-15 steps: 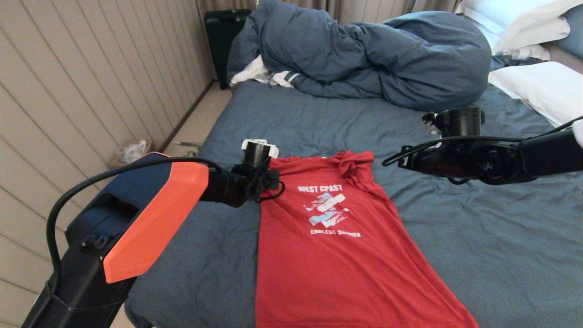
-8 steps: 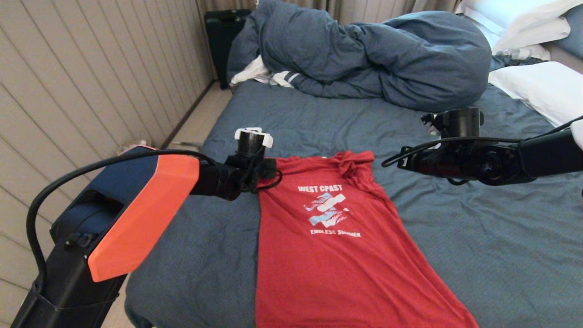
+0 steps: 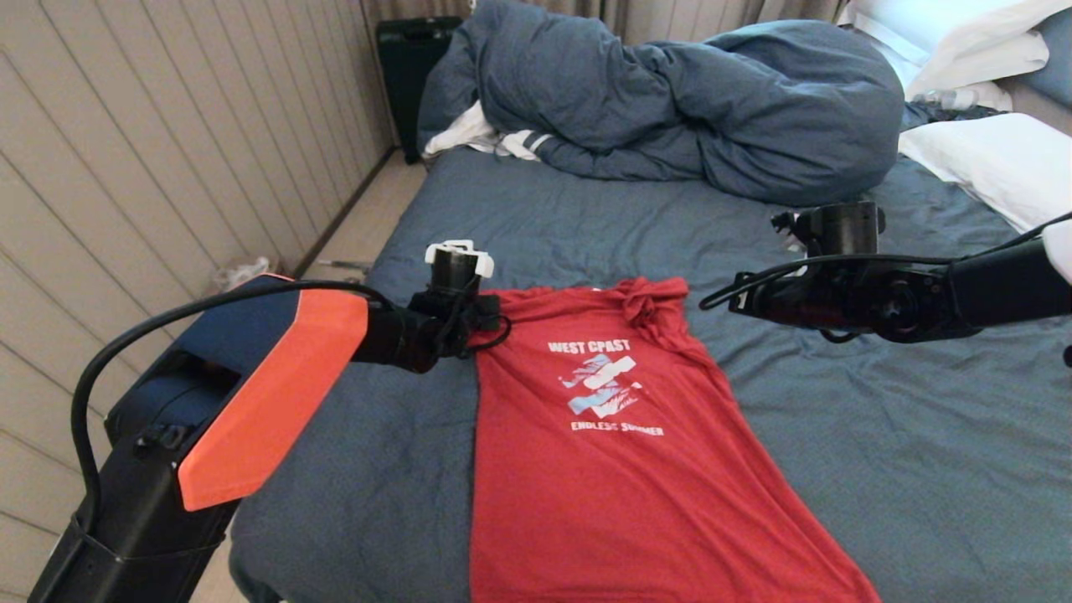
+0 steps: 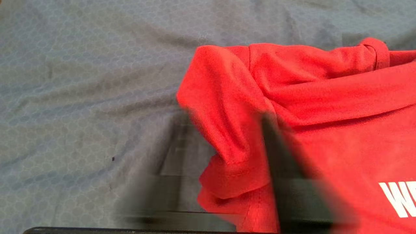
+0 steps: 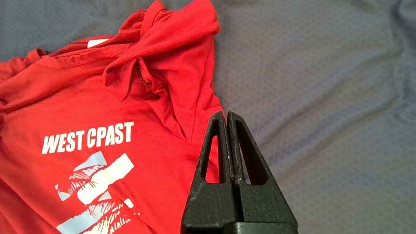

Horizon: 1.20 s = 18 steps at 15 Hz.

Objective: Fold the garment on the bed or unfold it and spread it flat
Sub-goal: Fold the red T-shirt

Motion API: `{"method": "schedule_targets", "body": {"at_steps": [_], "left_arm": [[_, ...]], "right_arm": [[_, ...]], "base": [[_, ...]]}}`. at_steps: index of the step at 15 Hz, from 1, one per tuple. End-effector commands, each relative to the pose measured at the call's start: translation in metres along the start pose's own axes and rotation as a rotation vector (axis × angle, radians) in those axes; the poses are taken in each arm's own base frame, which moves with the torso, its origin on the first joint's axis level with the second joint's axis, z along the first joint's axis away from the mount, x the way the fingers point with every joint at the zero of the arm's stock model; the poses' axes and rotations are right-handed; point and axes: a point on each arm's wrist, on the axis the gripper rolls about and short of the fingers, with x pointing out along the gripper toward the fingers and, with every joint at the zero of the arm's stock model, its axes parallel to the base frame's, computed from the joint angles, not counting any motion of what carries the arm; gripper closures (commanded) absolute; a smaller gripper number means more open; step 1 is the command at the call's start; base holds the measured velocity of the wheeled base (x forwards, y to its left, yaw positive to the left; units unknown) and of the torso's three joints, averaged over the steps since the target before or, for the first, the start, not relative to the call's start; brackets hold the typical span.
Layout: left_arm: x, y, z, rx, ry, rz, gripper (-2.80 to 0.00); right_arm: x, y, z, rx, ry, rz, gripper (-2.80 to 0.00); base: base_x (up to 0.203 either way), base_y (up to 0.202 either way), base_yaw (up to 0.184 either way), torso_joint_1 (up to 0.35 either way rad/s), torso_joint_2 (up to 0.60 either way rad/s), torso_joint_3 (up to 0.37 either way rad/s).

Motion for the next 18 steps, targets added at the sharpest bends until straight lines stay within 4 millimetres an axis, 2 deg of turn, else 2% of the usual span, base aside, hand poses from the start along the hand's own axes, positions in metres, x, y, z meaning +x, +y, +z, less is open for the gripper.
{"method": "schedule_targets", "body": {"at_steps": [1, 5, 12, 13, 18], "left_arm": [[-0.001, 0.000, 0.002, -0.004, -0.006, 0.002, 0.00], [0.002, 0.000, -0.004, -0.007, 0.007, 0.004, 0.00], [-0.004, 0.003, 0.000, -0.054, 0.021, 0.020, 0.00], [-0.005, 0.003, 0.001, -0.068, 0.027, 0.021, -2.80], [-0.016, 0.007, 0.000, -0.122, 0.061, 0.027, -2.80]], "right_arm": [[0.001, 0.000, -0.001, 0.002, 0.002, 0.000, 0.00], [0.001, 0.000, -0.001, 0.002, 0.002, 0.000, 0.00], [0.002, 0.001, -0.002, 0.000, 0.006, 0.002, 0.00], [0.002, 0.002, -0.002, 0.000, 0.006, 0.003, 0.00], [0.002, 0.001, -0.002, 0.000, 0.004, 0.002, 0.00]], "base": [[0.000, 0.000, 0.000, 0.000, 0.00, 0.000], [0.000, 0.000, 0.000, 0.000, 0.00, 0.000], [0.000, 0.000, 0.000, 0.000, 0.00, 0.000], [0.000, 0.000, 0.000, 0.000, 0.00, 0.000], [0.000, 0.000, 0.000, 0.000, 0.00, 0.000]]}}
